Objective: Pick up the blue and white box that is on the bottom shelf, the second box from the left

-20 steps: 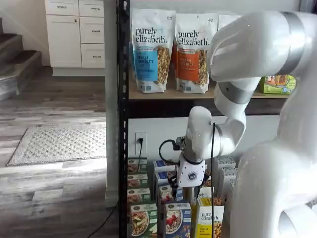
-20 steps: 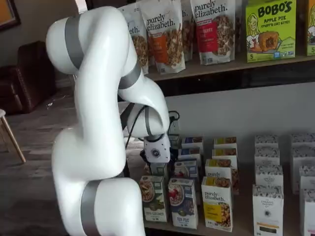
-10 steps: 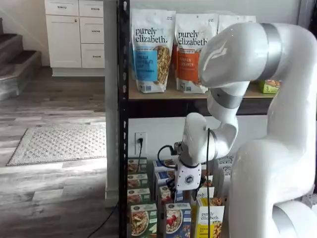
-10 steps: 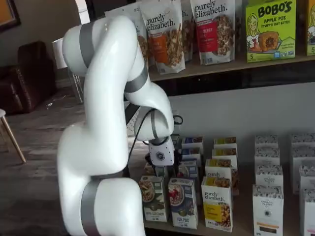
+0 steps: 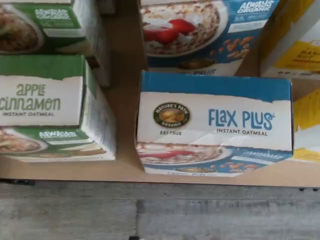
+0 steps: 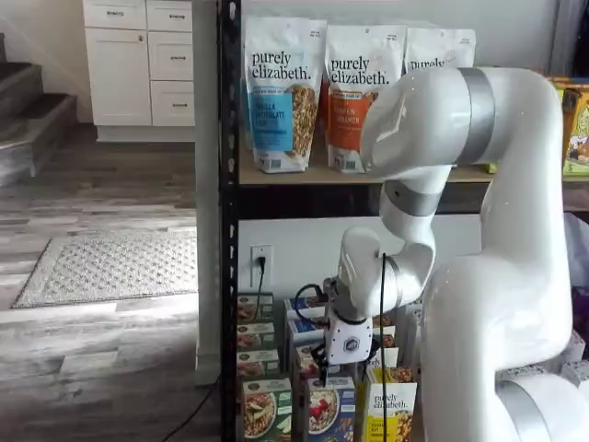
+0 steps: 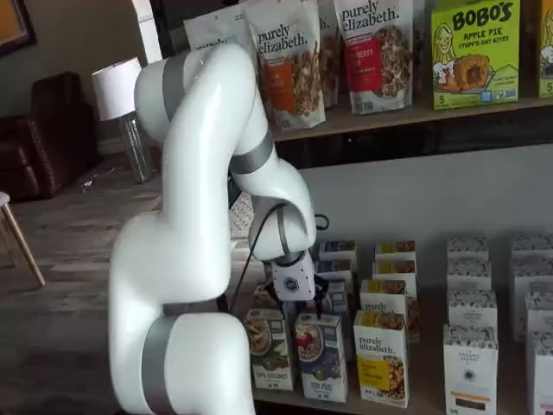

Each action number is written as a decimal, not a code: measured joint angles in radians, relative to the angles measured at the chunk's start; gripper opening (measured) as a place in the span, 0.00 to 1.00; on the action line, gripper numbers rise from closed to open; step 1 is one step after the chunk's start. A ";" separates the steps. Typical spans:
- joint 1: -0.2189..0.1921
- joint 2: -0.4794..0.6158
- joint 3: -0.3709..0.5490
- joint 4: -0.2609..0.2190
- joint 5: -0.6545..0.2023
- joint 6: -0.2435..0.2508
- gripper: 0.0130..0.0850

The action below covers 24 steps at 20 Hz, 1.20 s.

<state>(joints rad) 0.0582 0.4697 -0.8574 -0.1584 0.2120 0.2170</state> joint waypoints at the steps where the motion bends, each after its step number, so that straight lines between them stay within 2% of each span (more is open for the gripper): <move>1: -0.004 0.009 -0.006 -0.002 -0.003 -0.002 1.00; 5: -0.018 0.045 -0.037 -0.011 -0.009 -0.006 1.00; 10: -0.024 0.091 -0.078 0.001 -0.017 -0.025 1.00; 14: -0.032 0.122 -0.108 -0.021 -0.021 -0.010 1.00; 24: -0.035 0.184 -0.186 -0.036 -0.012 0.000 1.00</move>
<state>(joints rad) 0.0231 0.6537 -1.0435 -0.1939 0.2001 0.2167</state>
